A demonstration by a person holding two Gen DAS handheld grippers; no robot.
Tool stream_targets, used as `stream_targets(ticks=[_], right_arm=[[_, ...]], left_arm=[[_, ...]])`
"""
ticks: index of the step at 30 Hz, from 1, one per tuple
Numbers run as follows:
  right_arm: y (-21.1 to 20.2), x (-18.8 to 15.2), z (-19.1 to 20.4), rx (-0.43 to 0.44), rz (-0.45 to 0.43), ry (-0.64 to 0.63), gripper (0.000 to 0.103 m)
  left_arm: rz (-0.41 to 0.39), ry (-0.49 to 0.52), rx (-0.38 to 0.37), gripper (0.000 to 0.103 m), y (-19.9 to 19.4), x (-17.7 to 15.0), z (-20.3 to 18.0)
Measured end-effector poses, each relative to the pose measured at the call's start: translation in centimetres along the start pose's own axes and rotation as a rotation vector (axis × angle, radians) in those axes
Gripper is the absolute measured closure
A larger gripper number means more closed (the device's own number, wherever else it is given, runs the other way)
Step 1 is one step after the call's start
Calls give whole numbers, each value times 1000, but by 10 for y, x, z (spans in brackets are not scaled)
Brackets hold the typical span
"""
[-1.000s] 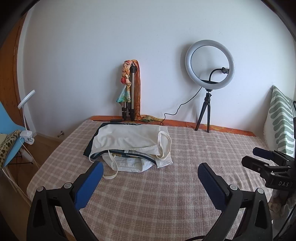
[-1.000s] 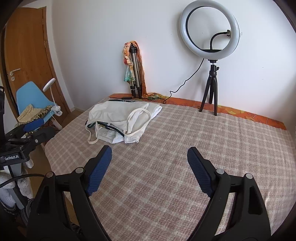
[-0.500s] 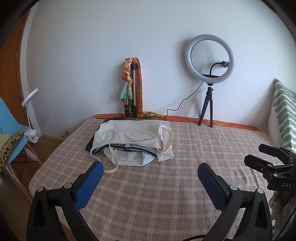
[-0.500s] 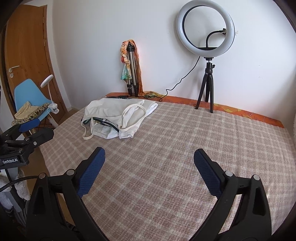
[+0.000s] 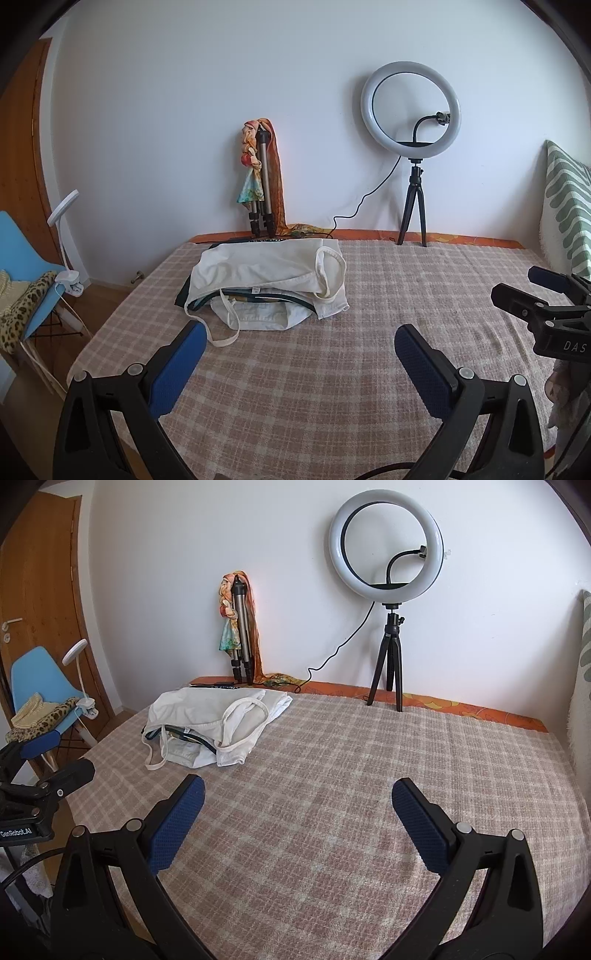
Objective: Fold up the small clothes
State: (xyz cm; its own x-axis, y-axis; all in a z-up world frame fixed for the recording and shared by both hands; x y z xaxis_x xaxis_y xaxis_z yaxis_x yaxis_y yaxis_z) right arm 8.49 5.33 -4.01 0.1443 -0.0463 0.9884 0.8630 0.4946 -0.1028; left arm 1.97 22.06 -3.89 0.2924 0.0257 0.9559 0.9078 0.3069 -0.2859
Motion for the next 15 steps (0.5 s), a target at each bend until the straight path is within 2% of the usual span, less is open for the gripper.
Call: stream_targets(ticks=[15], right_arm=[[-4,2,6,-10,-22,-41,0]], left_arm=[[6,-10,16,0,1,-3,2]])
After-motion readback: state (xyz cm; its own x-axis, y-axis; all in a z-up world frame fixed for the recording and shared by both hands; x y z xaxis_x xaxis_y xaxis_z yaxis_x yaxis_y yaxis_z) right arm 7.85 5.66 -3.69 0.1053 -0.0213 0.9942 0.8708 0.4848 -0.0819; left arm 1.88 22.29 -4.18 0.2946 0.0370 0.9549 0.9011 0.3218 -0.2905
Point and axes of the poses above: each gripper's, at about its wrist camera, not at the fingertips, and y roughly the way its jaws point, z to its left, x to its top, the point moved 10 cm from there along y, roughly the way its jaws point, and after that the axes turned 15 degrees about -z, right-handed, at the moved point
